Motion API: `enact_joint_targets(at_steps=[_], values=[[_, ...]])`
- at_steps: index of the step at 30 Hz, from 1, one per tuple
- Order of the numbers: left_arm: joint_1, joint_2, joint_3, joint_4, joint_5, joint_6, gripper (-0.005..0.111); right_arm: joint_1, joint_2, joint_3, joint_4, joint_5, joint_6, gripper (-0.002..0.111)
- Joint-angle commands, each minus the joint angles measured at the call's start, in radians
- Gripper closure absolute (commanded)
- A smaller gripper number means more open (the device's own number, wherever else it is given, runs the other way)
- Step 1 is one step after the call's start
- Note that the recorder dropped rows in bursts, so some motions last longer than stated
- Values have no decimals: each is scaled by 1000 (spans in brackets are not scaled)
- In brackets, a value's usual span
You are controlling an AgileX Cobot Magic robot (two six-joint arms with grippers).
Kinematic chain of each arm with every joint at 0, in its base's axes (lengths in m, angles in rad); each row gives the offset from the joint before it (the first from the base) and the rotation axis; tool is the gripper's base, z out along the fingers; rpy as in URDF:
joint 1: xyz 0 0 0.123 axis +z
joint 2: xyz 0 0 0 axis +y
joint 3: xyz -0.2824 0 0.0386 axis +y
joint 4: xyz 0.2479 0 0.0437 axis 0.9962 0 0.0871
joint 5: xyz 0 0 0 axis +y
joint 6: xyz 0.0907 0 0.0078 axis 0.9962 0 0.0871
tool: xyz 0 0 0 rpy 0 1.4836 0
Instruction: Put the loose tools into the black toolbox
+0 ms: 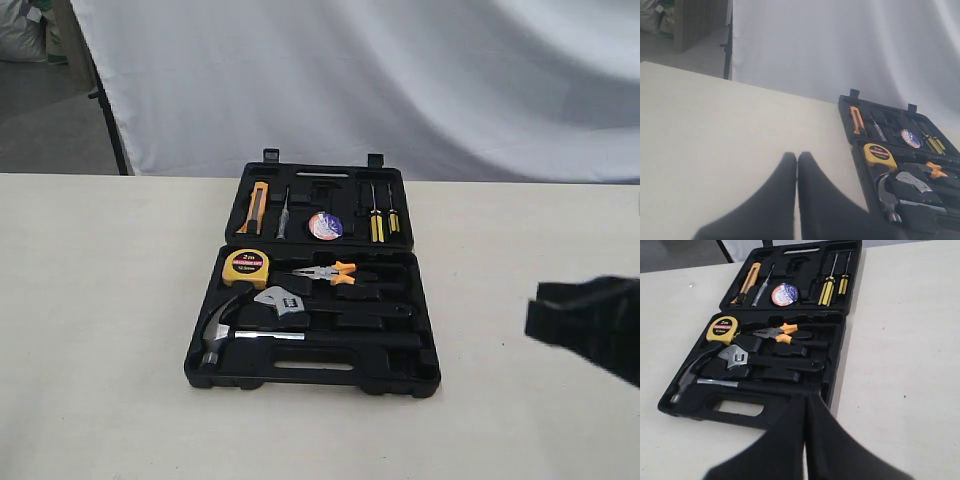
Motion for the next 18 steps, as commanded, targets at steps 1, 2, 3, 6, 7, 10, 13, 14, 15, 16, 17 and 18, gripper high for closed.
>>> enact_joint_targets(at_steps=[1,2,3,6,7,10,13,14,15,16,17,18], values=[[25,-3,-3,4,-7,-5,106,-1,-227,229,23,-192,12,109],[25,-3,-3,4,-7,-5,106,-1,-273,281,33,-220,12,109],[25,-3,-3,4,-7,-5,106,-1,-329,330,33,-251,12,109],[25,-3,-3,4,-7,-5,106,-1,-481,439,35,-283,-18,109],[25,-3,-3,4,-7,-5,106,-1,-543,439,62,-274,-62,109],[25,-3,-3,4,-7,-5,106,-3,-669,439,222,-83,-234,109],[25,-3,-3,4,-7,-5,106,-3,-777,439,310,-23,-374,109],[25,-3,-3,4,-7,-5,106,-3,-805,439,325,-14,-385,109],[25,-3,-3,4,-7,-5,106,-3,-839,439,325,-6,-386,109],[25,-3,-3,4,-7,-5,106,-3,-853,439,325,1,-386,109],[25,-3,-3,4,-7,-5,106,-3,-853,439,325,1,-386,109],[25,-3,-3,4,-7,-5,106,-3,-853,439,327,-12,-386,109]])
